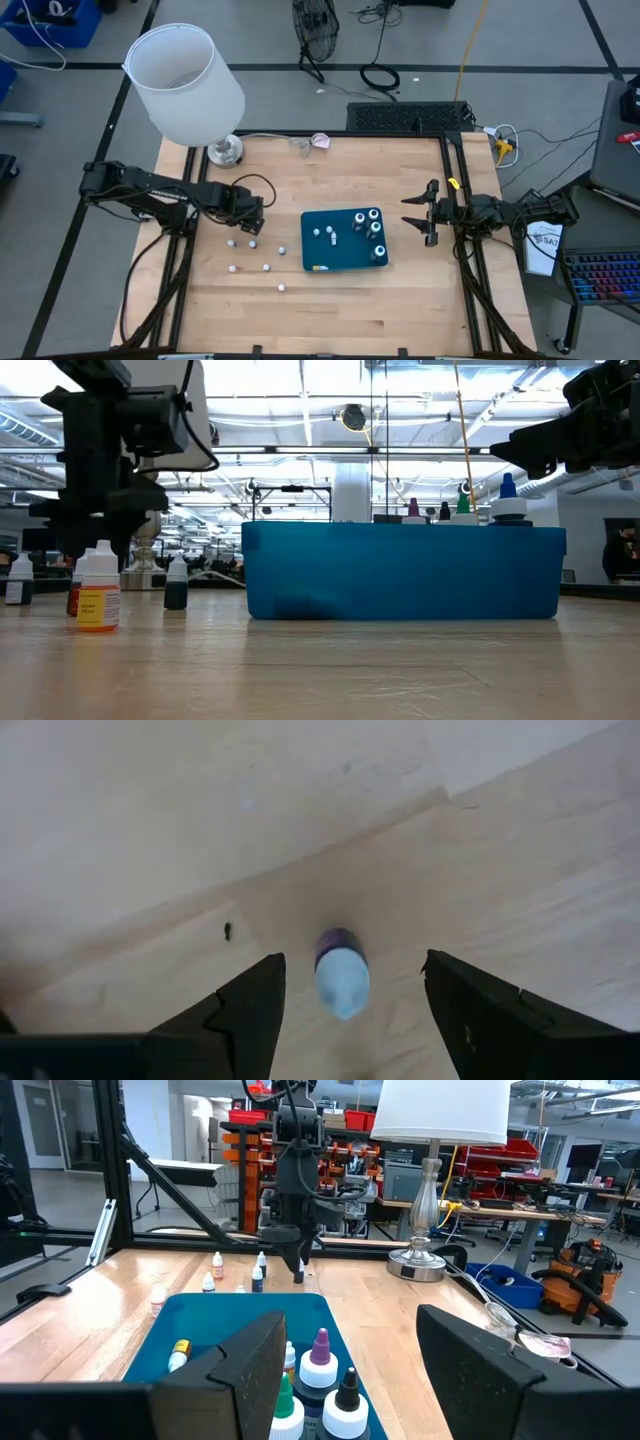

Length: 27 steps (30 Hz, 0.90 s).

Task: Pick & Place food coloring
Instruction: Put the small purple food coloring bottle into the blue bin

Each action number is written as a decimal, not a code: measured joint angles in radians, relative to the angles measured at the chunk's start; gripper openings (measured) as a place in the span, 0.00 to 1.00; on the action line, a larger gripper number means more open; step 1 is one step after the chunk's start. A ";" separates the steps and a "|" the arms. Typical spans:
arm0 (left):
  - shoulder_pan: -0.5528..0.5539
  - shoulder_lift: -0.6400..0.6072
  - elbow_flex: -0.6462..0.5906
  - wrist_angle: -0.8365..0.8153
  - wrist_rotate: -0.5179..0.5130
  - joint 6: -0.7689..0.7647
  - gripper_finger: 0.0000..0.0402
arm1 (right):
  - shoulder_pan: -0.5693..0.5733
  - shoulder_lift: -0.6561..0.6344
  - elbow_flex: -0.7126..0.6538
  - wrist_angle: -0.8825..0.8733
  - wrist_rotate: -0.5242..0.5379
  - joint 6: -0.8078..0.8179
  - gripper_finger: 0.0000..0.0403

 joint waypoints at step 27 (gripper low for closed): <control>0.000 0.000 -0.001 0.002 0.022 0.012 0.43 | 0.000 0.000 0.000 0.000 0.000 0.000 0.53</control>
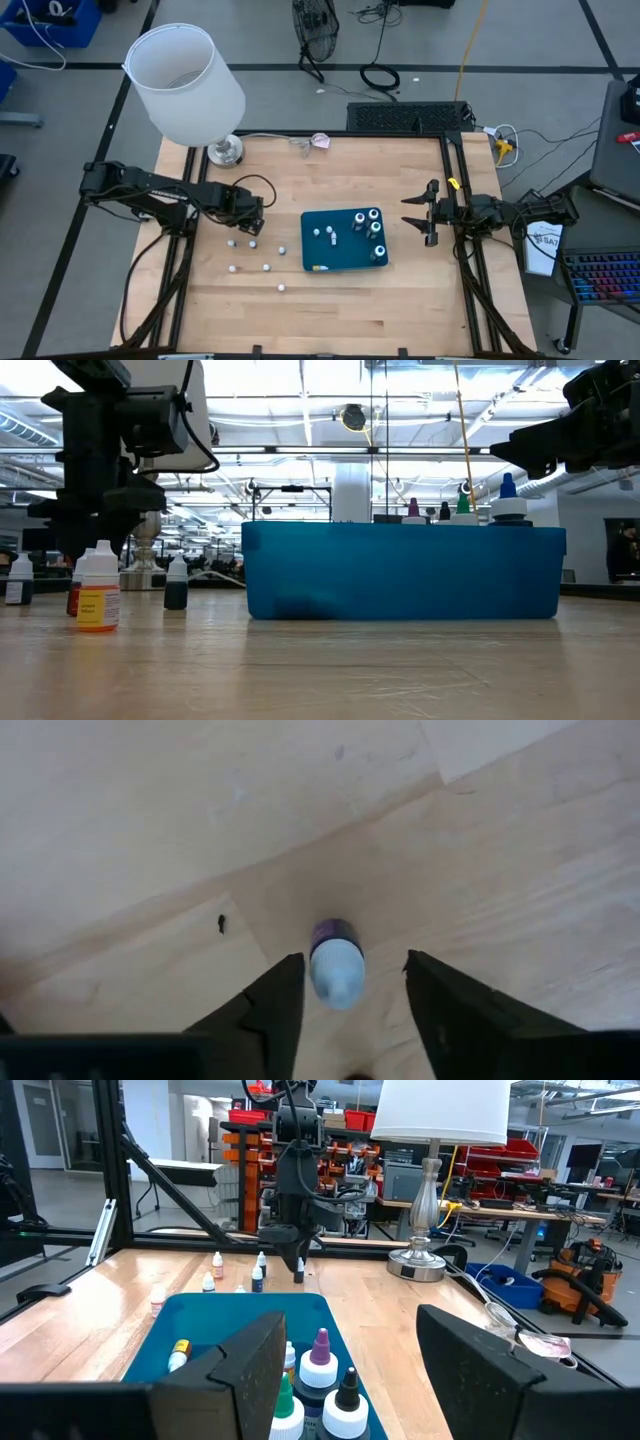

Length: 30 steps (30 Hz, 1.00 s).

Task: Pick & Place food coloring
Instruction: Put the small purple food coloring bottle into the blue bin

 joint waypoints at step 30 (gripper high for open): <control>0.050 0.000 0.000 -0.006 0.029 -0.001 0.40 | 0.000 0.000 0.000 0.000 0.000 0.000 0.53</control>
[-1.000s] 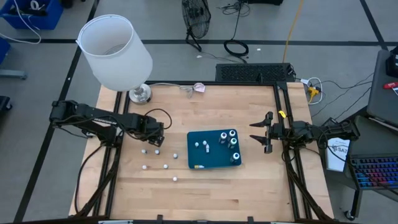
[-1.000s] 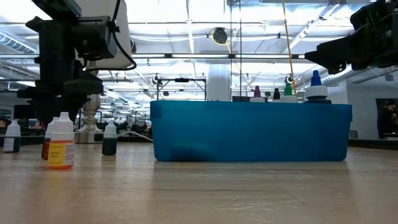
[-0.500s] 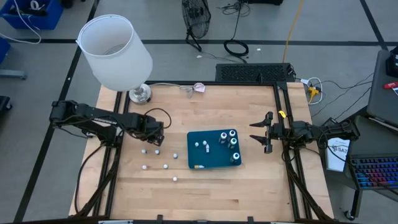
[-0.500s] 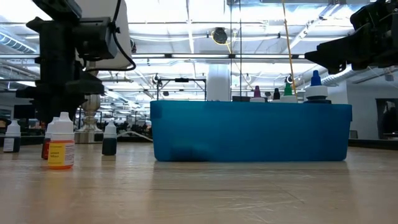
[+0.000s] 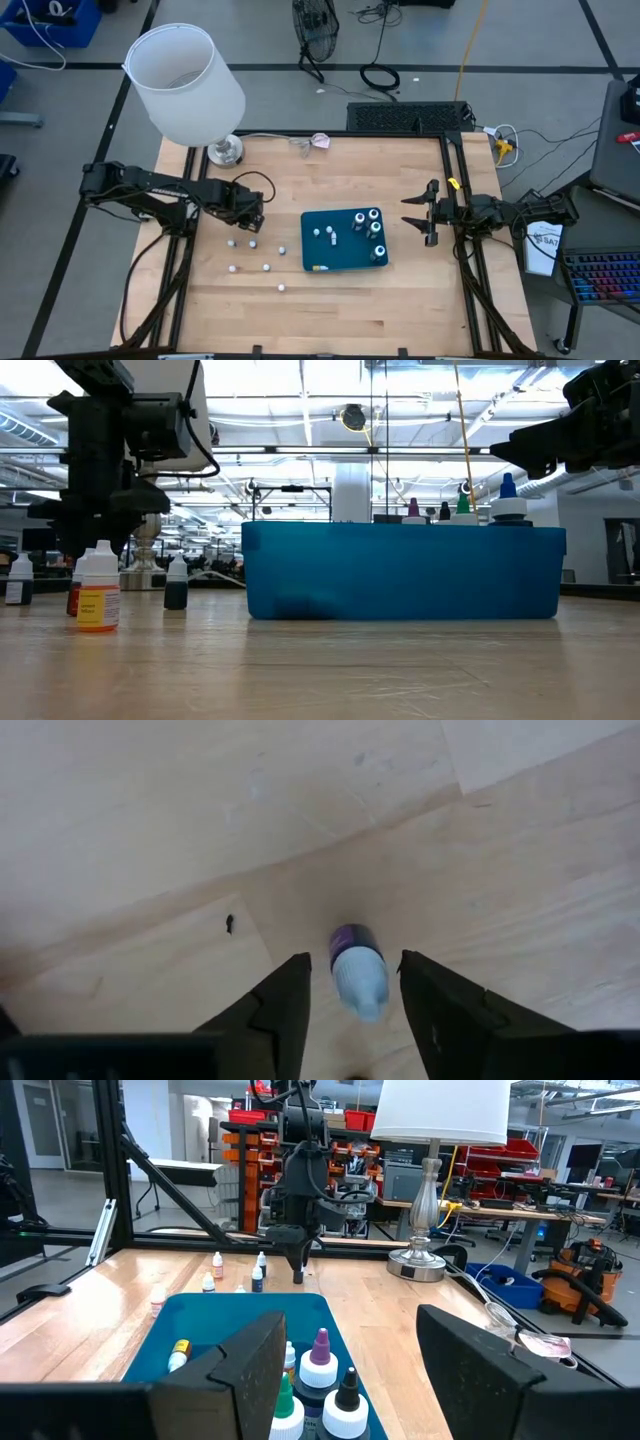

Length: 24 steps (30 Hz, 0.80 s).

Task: Pick & Place food coloring
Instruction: Put the small purple food coloring bottle into the blue bin

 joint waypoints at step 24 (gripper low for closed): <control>0.000 0.000 -0.047 0.065 0.008 0.022 0.40 | 0.000 0.000 0.000 0.000 0.000 0.000 0.53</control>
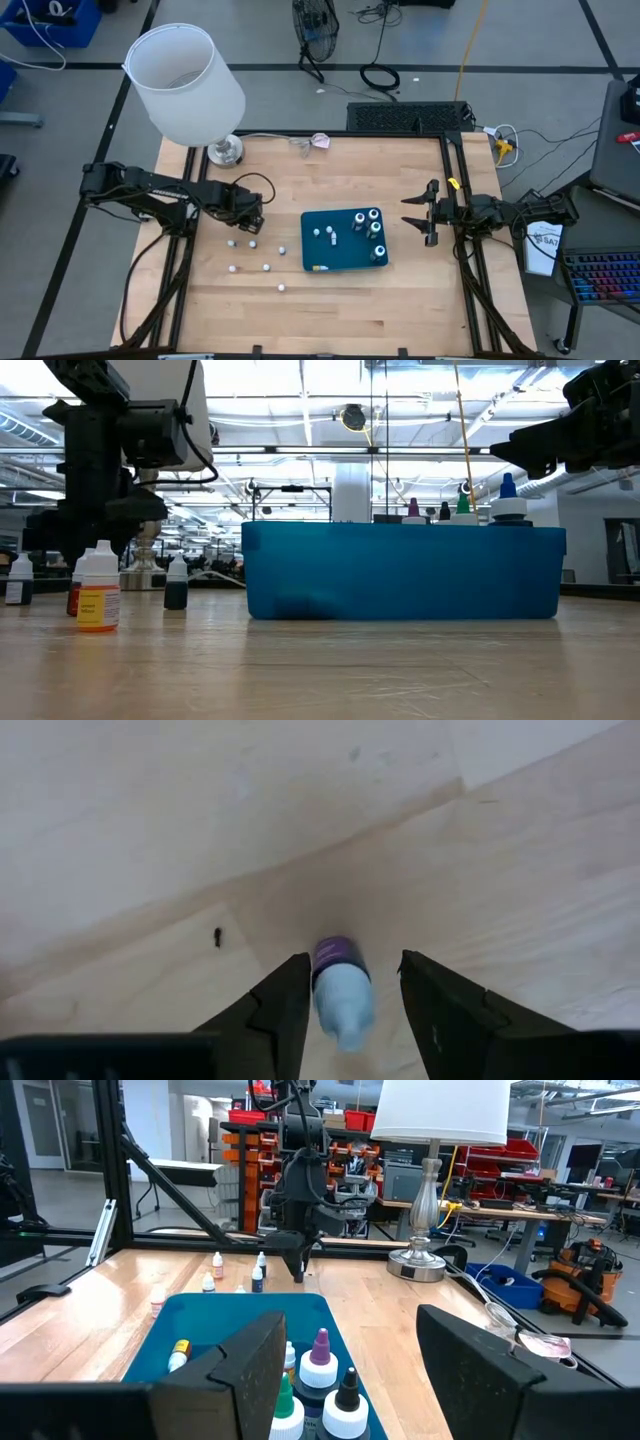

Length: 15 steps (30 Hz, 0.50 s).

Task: Pick & Place food coloring
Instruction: Put the small purple food coloring bottle into the blue bin

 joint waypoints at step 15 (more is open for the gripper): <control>0.000 0.000 0.000 -0.004 -0.016 0.012 0.40 | 0.000 0.000 0.000 0.000 0.000 0.000 0.53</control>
